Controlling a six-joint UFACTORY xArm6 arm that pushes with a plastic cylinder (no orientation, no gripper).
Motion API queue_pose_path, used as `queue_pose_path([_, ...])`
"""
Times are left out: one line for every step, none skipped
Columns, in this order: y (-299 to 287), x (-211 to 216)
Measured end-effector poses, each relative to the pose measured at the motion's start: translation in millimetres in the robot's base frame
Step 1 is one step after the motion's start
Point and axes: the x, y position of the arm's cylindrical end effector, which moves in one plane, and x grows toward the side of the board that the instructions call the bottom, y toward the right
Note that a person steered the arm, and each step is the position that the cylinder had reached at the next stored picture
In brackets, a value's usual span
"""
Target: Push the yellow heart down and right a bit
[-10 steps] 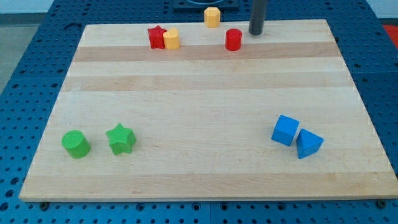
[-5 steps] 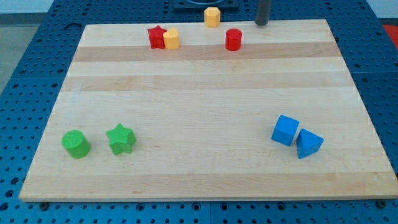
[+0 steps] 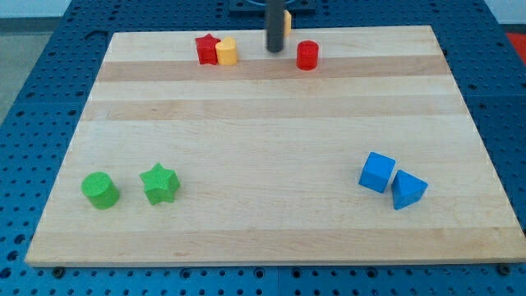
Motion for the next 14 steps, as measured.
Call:
queue_pose_path([-37.8,-5.2])
queue_pose_path([-78.4,-6.6])
queue_pose_path([-85.7,28.9])
queue_pose_path([-66.4,49.9])
queue_pose_path([-65.9,36.3])
queue_pose_path([-64.2,17.2])
queue_pose_path([-56.1,48.3])
queue_pose_path([-52.5,71.0])
queue_pose_path([-49.3,89.6])
queue_pose_path([-52.3,75.7])
queue_pose_path([-76.4,41.2])
queue_pose_path([-61.9,43.3])
queue_pose_path([-36.1,85.7])
queue_pose_path([-17.9,99.9])
